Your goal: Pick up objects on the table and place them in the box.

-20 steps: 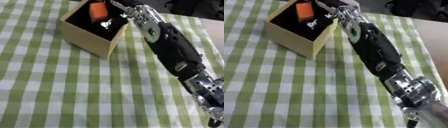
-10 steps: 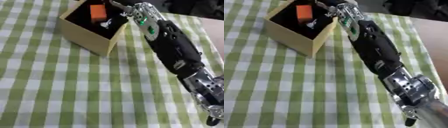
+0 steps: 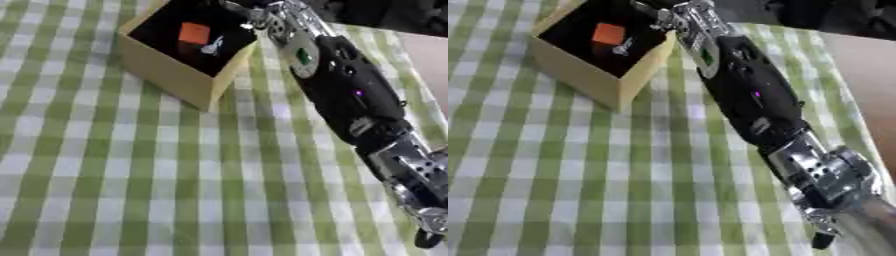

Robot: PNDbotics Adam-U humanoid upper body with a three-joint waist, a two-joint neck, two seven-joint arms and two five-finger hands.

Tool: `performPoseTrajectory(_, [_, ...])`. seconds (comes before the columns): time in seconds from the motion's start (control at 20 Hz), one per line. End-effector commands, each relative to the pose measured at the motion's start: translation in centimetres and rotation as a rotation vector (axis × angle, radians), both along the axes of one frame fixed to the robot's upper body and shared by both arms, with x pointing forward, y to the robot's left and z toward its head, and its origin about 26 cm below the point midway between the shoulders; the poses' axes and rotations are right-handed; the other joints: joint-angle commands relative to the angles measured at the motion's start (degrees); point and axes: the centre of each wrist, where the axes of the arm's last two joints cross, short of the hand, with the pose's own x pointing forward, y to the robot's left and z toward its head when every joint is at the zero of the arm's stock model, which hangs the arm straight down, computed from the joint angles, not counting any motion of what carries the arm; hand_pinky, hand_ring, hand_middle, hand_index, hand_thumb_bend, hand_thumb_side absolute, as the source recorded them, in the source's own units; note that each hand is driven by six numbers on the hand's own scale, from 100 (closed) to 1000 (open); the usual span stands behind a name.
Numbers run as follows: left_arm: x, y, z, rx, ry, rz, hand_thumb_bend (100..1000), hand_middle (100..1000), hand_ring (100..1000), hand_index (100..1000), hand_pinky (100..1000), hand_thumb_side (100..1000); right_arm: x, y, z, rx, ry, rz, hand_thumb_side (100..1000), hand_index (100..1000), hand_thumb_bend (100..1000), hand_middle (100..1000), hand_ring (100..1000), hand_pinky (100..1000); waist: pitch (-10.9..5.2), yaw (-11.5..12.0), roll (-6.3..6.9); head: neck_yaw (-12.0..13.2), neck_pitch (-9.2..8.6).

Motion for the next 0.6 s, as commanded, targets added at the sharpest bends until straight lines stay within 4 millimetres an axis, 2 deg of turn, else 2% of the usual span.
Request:
performPoseTrajectory(0.05, [-0.3,0.3,0.7,0.010,-0.023,0.004,498,623,606,726,726,745,-0.8,0.1,2.1,0.012,-0.067,0.005,595,875,422,733,861,831,-2.13,-0.2,0.79,0.1,0.19])
performPoseTrajectory(0.3, [-0.4,0.5,0.5,0.005,-0.015,0.013,500,624,607,726,727,745,-2.0,0.0,3.7,0.093,-0.139,0.047,576,839,299,676,841,819,-2.92,-1.1,1.50,0.6,0.93])
performPoseTrajectory(0.6, [-0.4,0.6,0.4,0.004,-0.012,0.021,500,624,607,727,728,743,-4.5,0.6,5.9,0.222,-0.235,0.121,617,833,274,661,833,820,-3.84,-2.4,3.00,1.2,2.16])
